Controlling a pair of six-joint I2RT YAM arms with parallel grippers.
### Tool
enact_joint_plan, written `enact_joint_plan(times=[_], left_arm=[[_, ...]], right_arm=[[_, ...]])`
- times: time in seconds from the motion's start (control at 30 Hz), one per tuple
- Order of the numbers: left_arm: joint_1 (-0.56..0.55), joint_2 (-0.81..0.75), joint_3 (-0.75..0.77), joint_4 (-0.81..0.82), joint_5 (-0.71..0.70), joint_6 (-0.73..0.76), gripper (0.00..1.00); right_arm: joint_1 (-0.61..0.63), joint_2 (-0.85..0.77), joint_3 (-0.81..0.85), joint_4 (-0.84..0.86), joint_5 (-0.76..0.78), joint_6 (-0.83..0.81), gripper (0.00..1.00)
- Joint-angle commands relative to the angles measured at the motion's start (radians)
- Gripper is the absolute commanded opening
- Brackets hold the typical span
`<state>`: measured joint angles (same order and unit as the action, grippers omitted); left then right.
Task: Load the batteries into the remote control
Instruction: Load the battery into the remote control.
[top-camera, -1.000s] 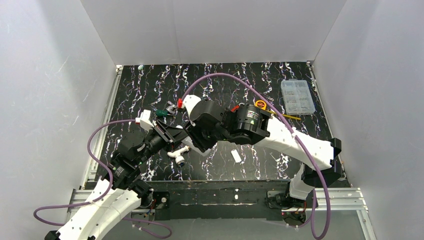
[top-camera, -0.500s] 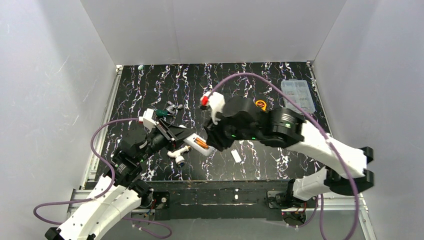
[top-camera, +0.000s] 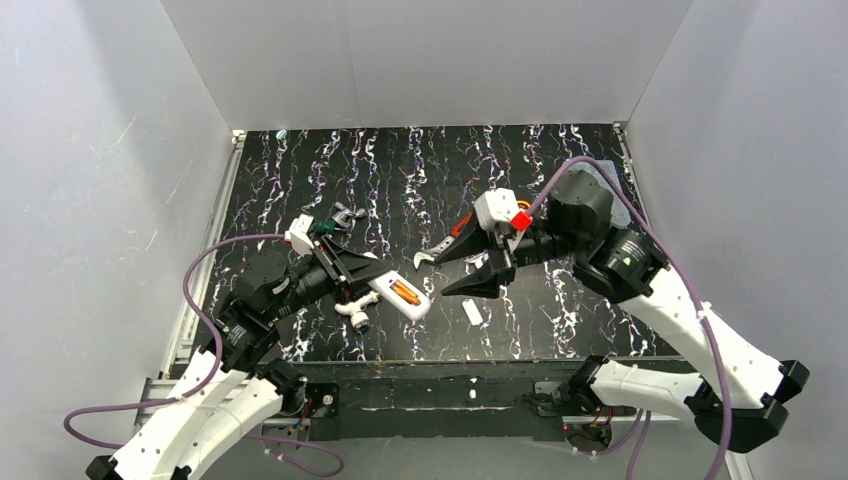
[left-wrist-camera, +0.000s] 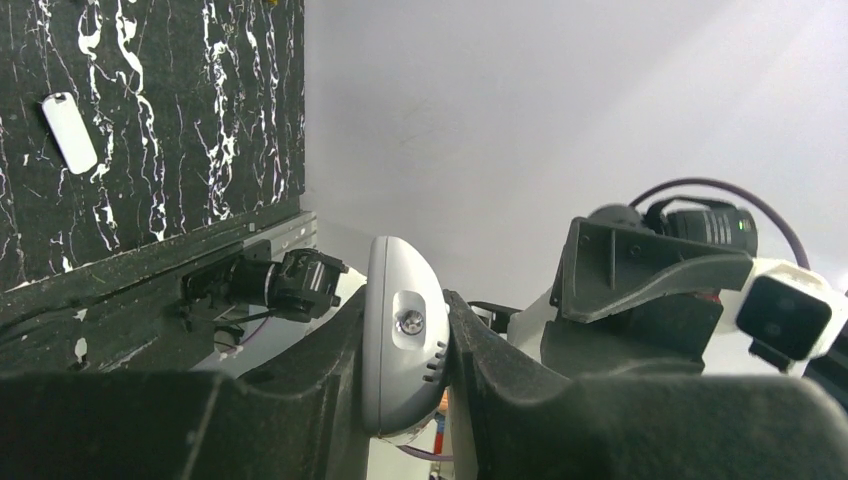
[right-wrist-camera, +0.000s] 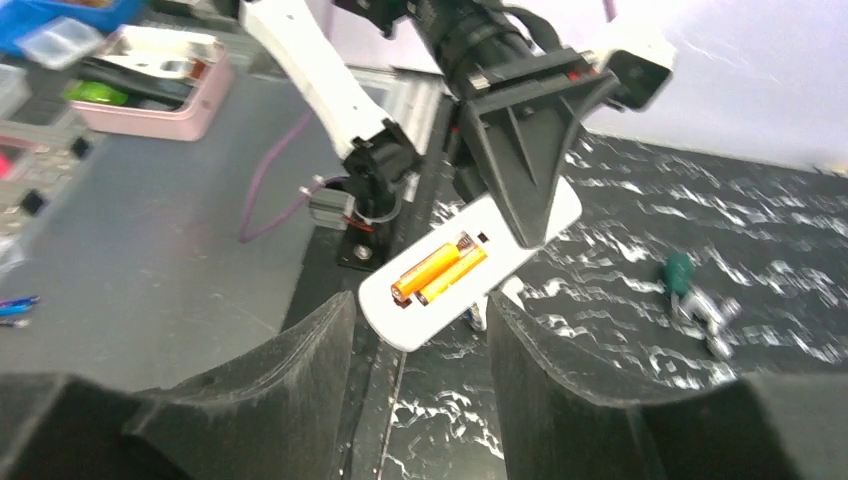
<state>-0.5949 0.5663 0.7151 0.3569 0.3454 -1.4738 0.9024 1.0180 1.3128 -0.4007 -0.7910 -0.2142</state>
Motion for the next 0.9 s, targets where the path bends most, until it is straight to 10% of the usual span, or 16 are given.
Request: enact_joint_plan(times=[0.0, 0.87], left_arm=[[0.003, -0.027, 0.010, 0.039, 0.038, -0.005, 0.00], [0.003, -0.031, 0.013, 0.036, 0.038, 0.000, 0.00]], right_arm=[[-0.130, 0.086, 0.038, 0.172, -0.513, 0.026, 0.59], [-0.057, 0.187, -0.072, 0.349, -0.422, -0.045, 0.48]])
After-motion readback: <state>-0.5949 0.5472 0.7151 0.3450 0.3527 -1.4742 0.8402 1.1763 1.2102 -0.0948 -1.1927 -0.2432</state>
